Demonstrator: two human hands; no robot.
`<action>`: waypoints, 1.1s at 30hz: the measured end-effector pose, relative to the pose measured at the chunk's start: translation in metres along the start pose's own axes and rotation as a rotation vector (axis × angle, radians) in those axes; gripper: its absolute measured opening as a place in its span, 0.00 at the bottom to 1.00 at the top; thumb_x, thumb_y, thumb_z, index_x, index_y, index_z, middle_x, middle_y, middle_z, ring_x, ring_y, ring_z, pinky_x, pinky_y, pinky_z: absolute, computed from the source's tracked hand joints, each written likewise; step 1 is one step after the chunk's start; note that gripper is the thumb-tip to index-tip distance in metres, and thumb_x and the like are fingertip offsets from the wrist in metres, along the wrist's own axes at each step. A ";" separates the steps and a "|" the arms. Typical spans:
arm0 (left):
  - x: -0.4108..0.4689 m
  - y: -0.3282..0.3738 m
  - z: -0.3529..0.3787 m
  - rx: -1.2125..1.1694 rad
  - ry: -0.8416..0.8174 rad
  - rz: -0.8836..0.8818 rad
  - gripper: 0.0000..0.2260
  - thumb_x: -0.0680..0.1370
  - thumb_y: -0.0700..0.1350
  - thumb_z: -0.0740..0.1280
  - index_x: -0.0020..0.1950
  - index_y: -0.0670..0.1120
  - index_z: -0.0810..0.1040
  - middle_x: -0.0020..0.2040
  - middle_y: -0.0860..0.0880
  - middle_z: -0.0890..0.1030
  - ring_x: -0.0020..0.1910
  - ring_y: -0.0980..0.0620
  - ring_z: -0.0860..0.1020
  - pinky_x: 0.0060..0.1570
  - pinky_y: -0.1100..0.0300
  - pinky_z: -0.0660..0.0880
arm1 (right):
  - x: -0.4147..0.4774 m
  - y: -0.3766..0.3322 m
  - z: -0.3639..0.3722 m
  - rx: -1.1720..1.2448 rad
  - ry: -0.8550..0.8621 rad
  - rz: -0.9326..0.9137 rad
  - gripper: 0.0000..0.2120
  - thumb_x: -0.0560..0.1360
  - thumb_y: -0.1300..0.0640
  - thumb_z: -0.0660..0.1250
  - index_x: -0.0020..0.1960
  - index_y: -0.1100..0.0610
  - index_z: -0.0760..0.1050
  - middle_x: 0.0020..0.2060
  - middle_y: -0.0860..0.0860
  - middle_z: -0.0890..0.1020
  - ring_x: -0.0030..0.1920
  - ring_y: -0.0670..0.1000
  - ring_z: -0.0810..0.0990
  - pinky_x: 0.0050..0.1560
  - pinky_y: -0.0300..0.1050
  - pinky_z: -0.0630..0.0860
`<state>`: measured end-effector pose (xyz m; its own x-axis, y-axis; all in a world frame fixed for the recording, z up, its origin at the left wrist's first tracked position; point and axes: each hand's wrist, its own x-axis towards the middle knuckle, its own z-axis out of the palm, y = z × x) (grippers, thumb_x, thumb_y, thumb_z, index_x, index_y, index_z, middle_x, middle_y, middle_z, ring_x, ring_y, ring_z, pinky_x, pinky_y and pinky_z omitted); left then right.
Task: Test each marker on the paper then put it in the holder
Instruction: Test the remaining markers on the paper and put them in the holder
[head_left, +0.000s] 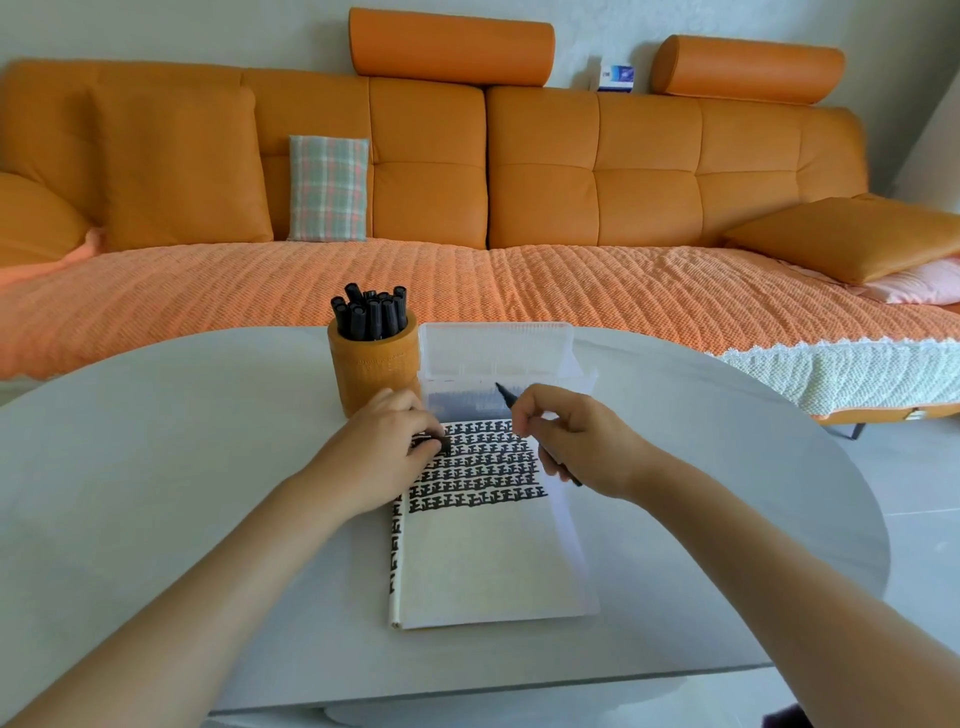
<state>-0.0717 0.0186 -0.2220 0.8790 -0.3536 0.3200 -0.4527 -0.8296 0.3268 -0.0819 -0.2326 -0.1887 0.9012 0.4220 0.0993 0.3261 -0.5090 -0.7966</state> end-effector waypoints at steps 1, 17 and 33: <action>0.001 0.000 0.000 -0.002 -0.006 0.002 0.08 0.78 0.50 0.67 0.55 0.53 0.81 0.47 0.58 0.72 0.53 0.58 0.67 0.55 0.57 0.69 | 0.001 0.000 0.001 -0.056 0.025 -0.039 0.12 0.81 0.63 0.59 0.47 0.47 0.73 0.38 0.39 0.78 0.31 0.47 0.75 0.34 0.40 0.73; 0.001 0.019 -0.011 -0.144 0.065 0.082 0.05 0.78 0.46 0.69 0.53 0.51 0.81 0.45 0.61 0.77 0.48 0.60 0.73 0.47 0.68 0.68 | 0.008 0.006 0.011 -0.437 0.187 -0.082 0.08 0.76 0.54 0.69 0.53 0.43 0.79 0.47 0.37 0.79 0.46 0.42 0.76 0.49 0.39 0.74; 0.001 0.024 -0.017 -0.209 0.058 0.182 0.05 0.76 0.43 0.71 0.51 0.47 0.83 0.41 0.58 0.77 0.44 0.60 0.74 0.44 0.70 0.67 | 0.008 -0.004 0.026 -0.433 0.191 -0.232 0.07 0.74 0.53 0.72 0.52 0.51 0.82 0.40 0.39 0.76 0.38 0.42 0.74 0.41 0.36 0.69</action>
<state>-0.0844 0.0058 -0.1984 0.7730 -0.4586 0.4383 -0.6288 -0.6455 0.4336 -0.0835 -0.2080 -0.2004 0.8140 0.4367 0.3830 0.5751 -0.6987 -0.4255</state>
